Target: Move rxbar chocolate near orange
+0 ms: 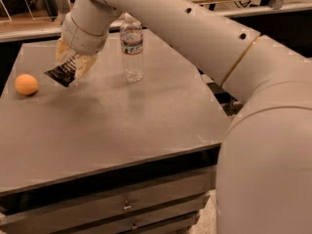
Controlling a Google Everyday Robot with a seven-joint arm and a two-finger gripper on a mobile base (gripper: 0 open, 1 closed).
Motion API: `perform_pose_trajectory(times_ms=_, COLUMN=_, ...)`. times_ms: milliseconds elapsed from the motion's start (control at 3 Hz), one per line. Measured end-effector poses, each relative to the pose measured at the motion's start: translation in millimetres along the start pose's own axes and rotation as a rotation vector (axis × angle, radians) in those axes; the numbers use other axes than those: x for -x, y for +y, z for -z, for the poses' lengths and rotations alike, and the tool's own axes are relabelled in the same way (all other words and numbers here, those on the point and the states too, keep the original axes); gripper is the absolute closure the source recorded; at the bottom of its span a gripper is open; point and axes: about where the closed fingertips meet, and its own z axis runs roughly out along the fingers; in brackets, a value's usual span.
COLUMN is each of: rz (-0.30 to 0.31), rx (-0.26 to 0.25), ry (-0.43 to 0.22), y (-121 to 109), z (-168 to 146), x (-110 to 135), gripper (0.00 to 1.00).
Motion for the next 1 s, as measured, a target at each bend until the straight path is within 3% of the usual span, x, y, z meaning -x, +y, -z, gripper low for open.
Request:
perform_pose_trajectory(times_ms=667, rz=0.133, rx=-0.023, ry=-0.090, y=-13, z=-40, x=10, gripper=1.00)
perform_pose_trajectory(times_ms=1000, rz=0.163, rx=-0.003, ry=-0.104, y=-15, z=-52, x=15, gripper=0.87)
